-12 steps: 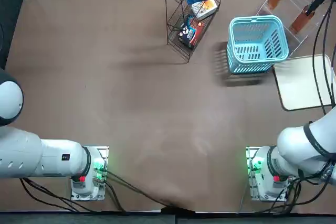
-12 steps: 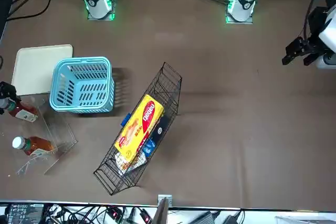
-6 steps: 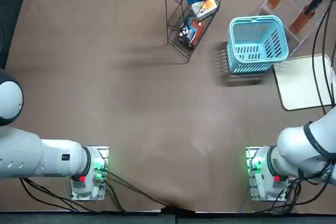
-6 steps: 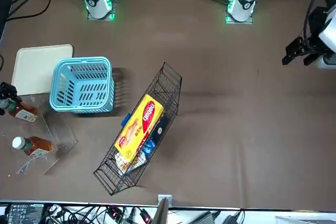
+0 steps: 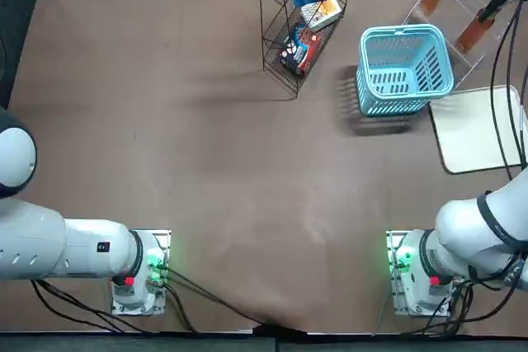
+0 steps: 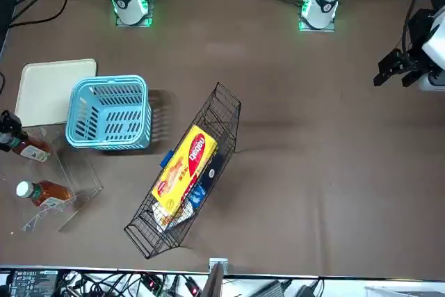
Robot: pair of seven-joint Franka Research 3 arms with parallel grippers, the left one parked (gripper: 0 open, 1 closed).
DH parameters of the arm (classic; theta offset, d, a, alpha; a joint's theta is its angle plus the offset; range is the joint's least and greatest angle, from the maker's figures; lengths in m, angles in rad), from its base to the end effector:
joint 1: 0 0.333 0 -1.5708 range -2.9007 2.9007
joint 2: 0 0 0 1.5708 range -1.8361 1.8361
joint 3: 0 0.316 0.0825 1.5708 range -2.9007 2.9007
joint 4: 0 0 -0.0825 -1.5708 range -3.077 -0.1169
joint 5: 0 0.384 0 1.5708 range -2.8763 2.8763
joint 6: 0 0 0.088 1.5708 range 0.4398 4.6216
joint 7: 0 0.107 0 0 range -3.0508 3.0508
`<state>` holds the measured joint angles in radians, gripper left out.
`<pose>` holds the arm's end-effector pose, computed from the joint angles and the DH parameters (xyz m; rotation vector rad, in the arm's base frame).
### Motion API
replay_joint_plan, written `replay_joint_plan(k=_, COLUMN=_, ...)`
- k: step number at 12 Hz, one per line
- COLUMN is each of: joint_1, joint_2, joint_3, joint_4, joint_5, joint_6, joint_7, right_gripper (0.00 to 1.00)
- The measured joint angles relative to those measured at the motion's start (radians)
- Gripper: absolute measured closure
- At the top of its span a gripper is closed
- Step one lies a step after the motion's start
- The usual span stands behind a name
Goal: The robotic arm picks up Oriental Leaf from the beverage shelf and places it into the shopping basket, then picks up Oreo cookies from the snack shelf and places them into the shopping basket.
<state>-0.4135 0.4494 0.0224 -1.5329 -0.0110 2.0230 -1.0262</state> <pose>0.6357 -0.2652 0.4005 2.9577 0.9757 0.0480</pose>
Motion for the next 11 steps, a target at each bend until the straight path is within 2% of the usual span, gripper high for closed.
replay_joint_plan(k=2, joint_1=0.000, joint_2=-0.006, joint_3=0.001, joint_4=0.002, joint_5=0.003, joint_6=-0.009, joint_7=0.000, right_gripper=0.44)
replay_joint_plan(k=7, joint_1=0.000, joint_2=-0.014, joint_3=0.003, joint_4=0.001, joint_5=0.003, joint_6=-0.007, joint_7=0.000, right_gripper=0.44)
replay_joint_plan(k=11, joint_1=0.002, joint_2=-0.080, joint_3=0.005, joint_4=0.028, joint_5=0.003, joint_6=-0.105, joint_7=0.003, right_gripper=0.44)
